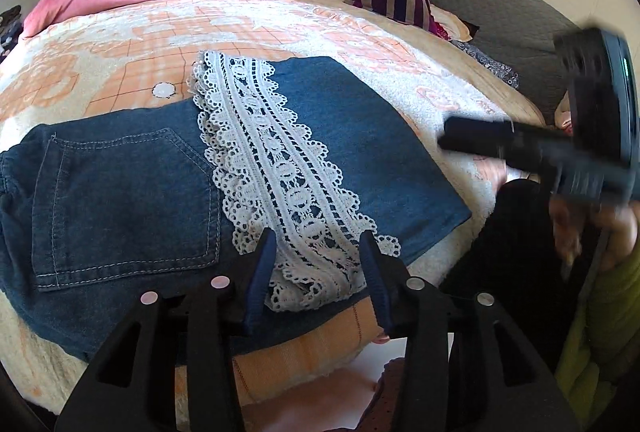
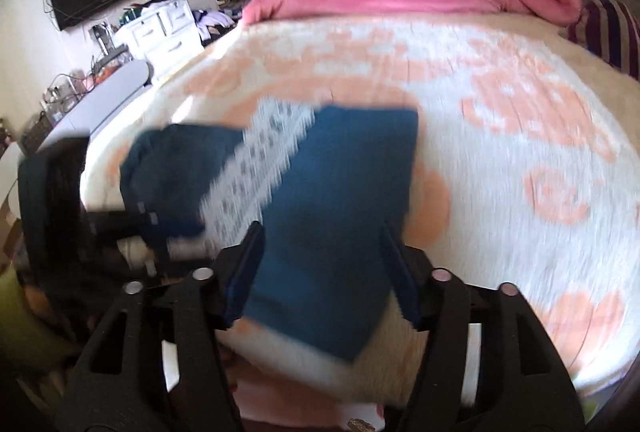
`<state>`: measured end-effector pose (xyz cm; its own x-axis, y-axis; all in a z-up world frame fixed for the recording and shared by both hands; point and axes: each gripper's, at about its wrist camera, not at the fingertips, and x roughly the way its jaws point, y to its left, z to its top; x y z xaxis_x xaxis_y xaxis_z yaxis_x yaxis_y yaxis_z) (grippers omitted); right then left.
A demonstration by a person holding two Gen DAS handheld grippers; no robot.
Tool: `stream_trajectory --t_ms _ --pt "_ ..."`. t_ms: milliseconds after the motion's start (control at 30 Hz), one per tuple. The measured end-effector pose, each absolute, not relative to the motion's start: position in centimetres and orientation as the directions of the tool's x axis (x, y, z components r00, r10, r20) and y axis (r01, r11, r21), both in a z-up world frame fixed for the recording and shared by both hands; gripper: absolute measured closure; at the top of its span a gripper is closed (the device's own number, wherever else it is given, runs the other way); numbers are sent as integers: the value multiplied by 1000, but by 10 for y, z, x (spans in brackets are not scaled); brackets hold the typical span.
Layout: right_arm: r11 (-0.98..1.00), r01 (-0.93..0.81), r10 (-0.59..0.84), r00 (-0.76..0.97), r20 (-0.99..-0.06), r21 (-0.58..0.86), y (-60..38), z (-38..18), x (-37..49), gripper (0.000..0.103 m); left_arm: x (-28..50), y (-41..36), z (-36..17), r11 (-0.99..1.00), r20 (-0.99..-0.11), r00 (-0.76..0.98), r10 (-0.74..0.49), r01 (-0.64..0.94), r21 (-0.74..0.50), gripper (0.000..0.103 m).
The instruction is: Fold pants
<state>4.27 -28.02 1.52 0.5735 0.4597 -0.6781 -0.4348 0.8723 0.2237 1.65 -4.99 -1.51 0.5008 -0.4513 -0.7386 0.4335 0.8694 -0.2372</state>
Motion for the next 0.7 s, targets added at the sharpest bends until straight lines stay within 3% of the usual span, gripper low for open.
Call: stream_trajectory --t_ms 133,233,367,400,467,633,700 --pt "829 -508 507 505 -699 234 -230 32 88 37 16 -51 -16 866 -734 500 -460 434 -247 59" --pt "796 -574 506 457 -732 193 -181 33 123 37 14 -50 -16 864 -733 496 -465 433 -255 57" --pt "804 -590 398 443 -803 73 -128 18 161 37 11 -52 -17 862 -732 494 -469 438 -256 51" --pt "803 -593 379 431 -819 60 -120 12 168 40 10 -53 -17 862 -733 495 -467 439 -252 51" --pt "806 -589 338 377 -862 59 -110 -7 187 82 9 -53 -17 859 -731 492 -473 442 -258 49" --pt "772 -617 445 353 -823 152 -108 -6 185 95 9 -51 -18 853 -724 486 -489 441 -280 49" --pt "774 -613 436 340 -833 155 -103 -12 186 95 10 -50 -19 852 -724 483 -492 440 -286 47"
